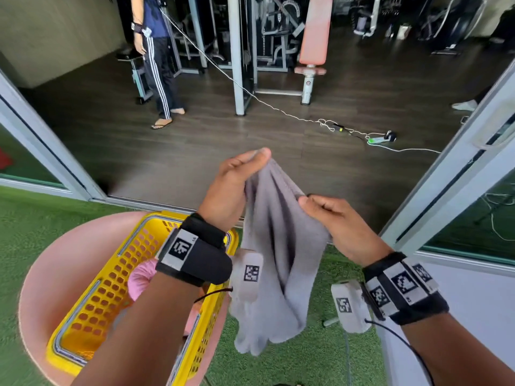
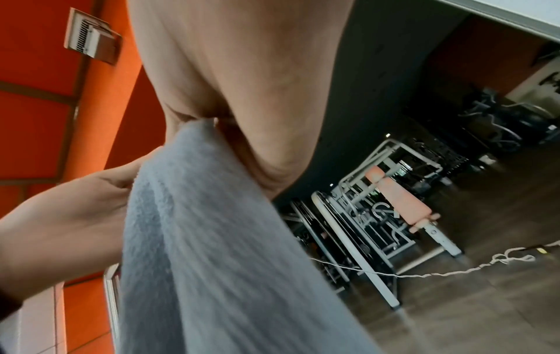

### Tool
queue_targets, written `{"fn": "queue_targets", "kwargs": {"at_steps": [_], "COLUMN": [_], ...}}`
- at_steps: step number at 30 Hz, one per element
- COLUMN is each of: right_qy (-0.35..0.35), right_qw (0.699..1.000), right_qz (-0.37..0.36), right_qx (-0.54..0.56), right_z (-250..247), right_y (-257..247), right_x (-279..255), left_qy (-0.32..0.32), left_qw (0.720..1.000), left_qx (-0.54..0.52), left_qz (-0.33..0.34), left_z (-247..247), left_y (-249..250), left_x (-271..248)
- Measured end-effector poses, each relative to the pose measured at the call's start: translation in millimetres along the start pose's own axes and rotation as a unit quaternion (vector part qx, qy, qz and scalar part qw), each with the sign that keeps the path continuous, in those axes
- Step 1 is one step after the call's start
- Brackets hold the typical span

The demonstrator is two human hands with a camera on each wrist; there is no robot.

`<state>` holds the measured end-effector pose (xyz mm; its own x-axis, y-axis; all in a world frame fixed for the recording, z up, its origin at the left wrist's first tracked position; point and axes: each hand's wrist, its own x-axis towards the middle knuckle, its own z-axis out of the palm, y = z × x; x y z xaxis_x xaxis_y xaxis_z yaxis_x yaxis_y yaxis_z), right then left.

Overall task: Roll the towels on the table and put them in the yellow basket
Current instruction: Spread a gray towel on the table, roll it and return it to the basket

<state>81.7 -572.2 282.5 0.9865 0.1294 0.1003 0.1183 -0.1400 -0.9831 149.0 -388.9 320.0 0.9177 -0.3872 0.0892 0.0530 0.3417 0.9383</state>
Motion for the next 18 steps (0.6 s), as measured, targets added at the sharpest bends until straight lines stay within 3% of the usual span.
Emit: {"fn": "queue_targets", "kwargs": {"at_steps": [2,4,6,8,14,16,18], "right_qy": [0.032,0.073,0.073,0.048,0.007,0.040,0.104], "right_qw": [0.999,0.997,0.995,0.994,0.999,0.999,0.993], "right_qz": [-0.002,-0.013,-0.047,-0.066,-0.012,-0.016,-0.041], "right_qx": [-0.004,-0.004,-0.039,-0.072,-0.046,-0.030,-0.023], "right_z": [-0.2,-4.9,-8.3,-4.9,-2.7,-6.6,-13.2], "right_y": [-3.4,-17.7,-29.5,-31.0,5.4,1.5,-11.0], "right_x": [-1.1,3.5,11.1,14.6,-1.5,0.6,9.1], "left_qy": [-0.026,-0.106,-0.164,-0.158,-0.039,-0.056,-0.115], "left_qw": [0.998,0.979,0.963,0.969,0.994,0.991,0.976], "left_qx": [0.054,0.167,0.210,0.184,0.101,0.119,0.182], "left_qz": [-0.024,-0.040,-0.049,-0.040,0.011,-0.007,-0.028], "left_z": [1.4,11.3,21.2,24.4,7.1,4.6,9.8], "left_y": [-3.0,-14.5,-23.1,-21.6,-15.4,-18.4,-23.7], "left_x": [-6.9,-20.8,-29.3,-27.9,-10.1,-11.9,-17.7]}}
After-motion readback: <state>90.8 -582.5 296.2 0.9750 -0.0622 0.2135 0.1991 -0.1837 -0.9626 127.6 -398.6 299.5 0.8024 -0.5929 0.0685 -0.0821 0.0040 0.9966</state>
